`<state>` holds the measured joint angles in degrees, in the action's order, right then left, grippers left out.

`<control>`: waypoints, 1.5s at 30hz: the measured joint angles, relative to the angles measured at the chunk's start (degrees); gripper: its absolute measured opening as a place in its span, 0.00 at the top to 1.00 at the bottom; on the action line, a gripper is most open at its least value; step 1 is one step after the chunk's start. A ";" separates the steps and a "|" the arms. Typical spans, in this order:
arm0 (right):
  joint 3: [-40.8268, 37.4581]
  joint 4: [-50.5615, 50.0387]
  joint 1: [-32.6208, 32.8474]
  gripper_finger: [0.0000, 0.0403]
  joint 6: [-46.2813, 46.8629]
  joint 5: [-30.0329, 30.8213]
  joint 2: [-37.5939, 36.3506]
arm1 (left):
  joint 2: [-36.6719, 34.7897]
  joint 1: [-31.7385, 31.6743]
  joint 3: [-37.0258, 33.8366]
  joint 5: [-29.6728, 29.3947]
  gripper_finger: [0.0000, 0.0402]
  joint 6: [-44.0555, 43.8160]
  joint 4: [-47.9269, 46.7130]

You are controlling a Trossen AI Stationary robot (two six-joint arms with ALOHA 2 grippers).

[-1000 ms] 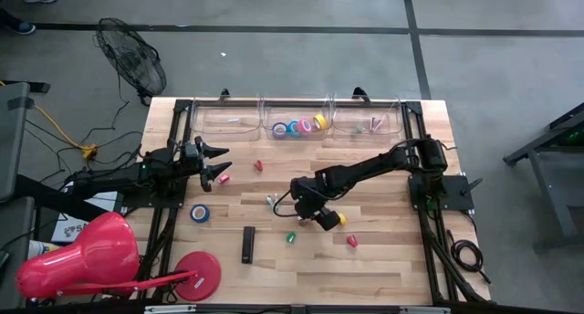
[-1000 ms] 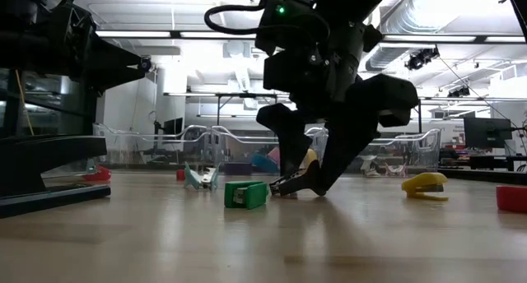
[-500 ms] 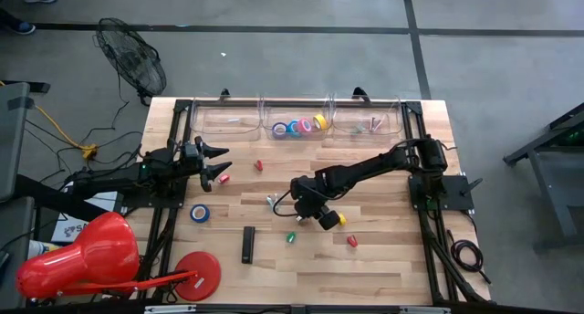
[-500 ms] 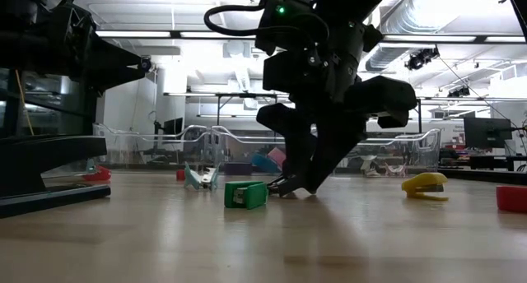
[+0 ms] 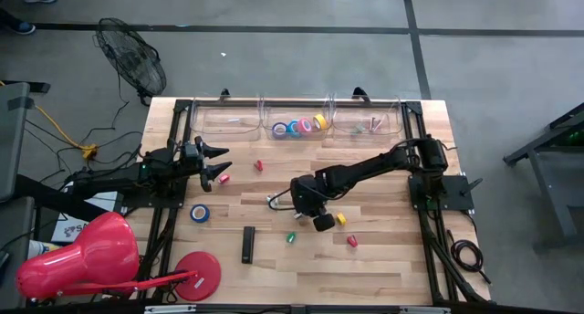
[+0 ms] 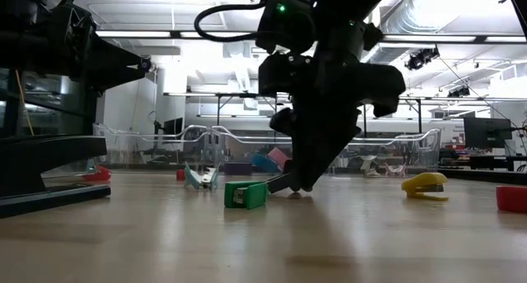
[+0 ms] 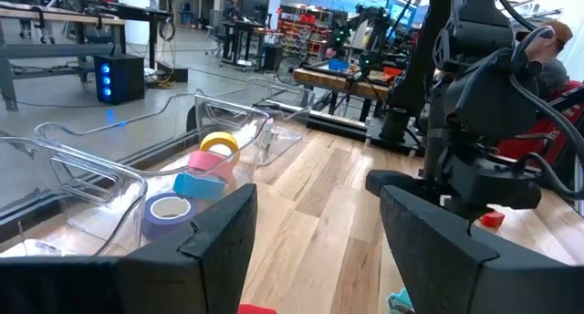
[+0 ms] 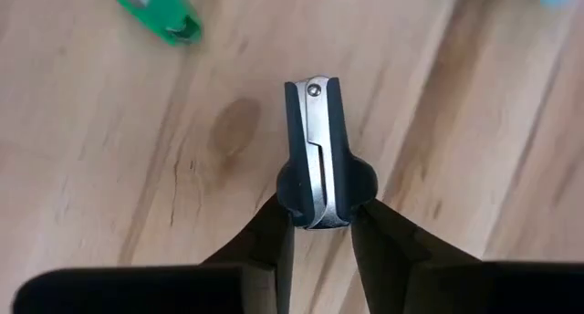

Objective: Pick and place Stapler, Stapler remover, tape
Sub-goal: Put the black staple remover into the right transparent bin

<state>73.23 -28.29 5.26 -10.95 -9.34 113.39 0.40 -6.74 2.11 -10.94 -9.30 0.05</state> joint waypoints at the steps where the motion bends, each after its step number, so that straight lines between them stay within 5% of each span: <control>1: 0.00 -0.05 0.00 0.79 2.08 0.64 -0.06 | -0.02 0.01 -0.01 -0.02 0.43 0.00 0.00; 12: 0.00 -7.97 -1.96 0.80 29.70 6.95 -3.45 | -0.02 0.02 0.00 0.17 0.43 0.00 0.00; 21: 0.00 -24.27 -5.95 0.79 39.40 12.23 -10.79 | -0.02 0.00 0.00 0.31 0.43 0.00 0.00; 33: 0.00 -42.26 -19.35 0.79 38.49 26.58 -23.20 | 0.01 0.00 0.00 0.35 0.43 0.00 -0.02; 45: 0.00 -35.17 -37.57 0.79 28.71 23.49 -25.76 | 0.00 0.00 0.00 0.38 0.43 0.00 -0.02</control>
<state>73.23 -63.46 -32.32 17.76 14.15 87.62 0.40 -6.74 2.10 -10.56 -9.30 0.04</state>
